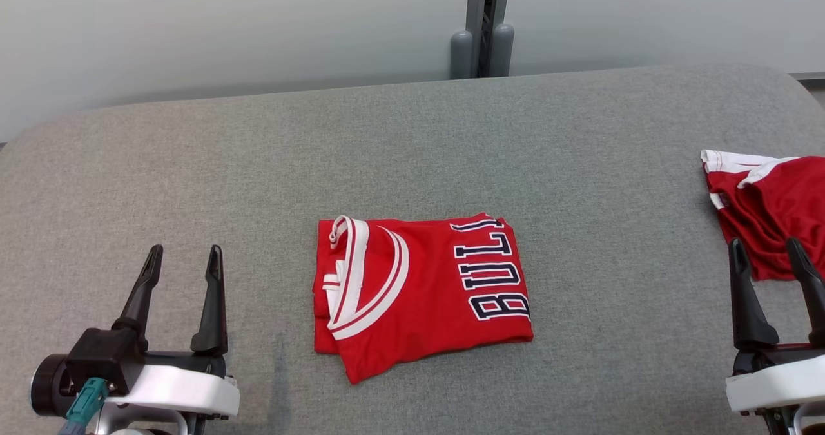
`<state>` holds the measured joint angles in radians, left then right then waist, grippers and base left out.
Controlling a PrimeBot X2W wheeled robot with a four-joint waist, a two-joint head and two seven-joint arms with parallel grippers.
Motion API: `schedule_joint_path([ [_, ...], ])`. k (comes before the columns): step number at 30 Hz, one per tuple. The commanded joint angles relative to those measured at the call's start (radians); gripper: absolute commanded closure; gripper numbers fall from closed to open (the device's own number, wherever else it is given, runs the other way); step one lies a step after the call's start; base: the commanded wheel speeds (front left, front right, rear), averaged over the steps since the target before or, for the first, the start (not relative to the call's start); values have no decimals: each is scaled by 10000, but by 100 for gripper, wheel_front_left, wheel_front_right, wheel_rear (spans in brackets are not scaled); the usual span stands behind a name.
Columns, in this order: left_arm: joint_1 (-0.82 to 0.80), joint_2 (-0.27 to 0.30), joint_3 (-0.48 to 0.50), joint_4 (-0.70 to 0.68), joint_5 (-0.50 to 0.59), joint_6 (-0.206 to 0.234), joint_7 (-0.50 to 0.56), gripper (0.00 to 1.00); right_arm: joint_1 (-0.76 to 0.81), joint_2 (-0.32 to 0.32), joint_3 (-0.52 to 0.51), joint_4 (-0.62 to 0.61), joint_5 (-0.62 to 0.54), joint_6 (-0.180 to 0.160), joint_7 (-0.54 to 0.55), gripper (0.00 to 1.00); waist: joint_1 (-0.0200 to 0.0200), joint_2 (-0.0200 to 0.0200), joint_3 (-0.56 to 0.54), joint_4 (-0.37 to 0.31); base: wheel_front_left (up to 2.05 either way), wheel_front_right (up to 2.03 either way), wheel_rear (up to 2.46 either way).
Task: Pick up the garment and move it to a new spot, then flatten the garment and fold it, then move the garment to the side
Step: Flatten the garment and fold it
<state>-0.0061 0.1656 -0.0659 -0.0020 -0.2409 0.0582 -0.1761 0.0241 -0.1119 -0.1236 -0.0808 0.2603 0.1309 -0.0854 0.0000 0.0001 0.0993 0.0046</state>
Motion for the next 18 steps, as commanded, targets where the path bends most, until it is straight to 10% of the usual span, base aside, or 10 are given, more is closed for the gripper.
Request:
schedule_joint_path([
  [1, 76, 39, 7, -63, -49, 74, 28, 0, 64, -21, -52, -58, -63, -2, 34, 0, 0, -1, -30, 6, 0, 0, 0],
  [18, 750, 154, -206, -183, 5, 277, 338, 0, 769, -92, 426, -32, 3, -3, 483, 0, 0, -1, -986, 196, 0, 0, 0],
])
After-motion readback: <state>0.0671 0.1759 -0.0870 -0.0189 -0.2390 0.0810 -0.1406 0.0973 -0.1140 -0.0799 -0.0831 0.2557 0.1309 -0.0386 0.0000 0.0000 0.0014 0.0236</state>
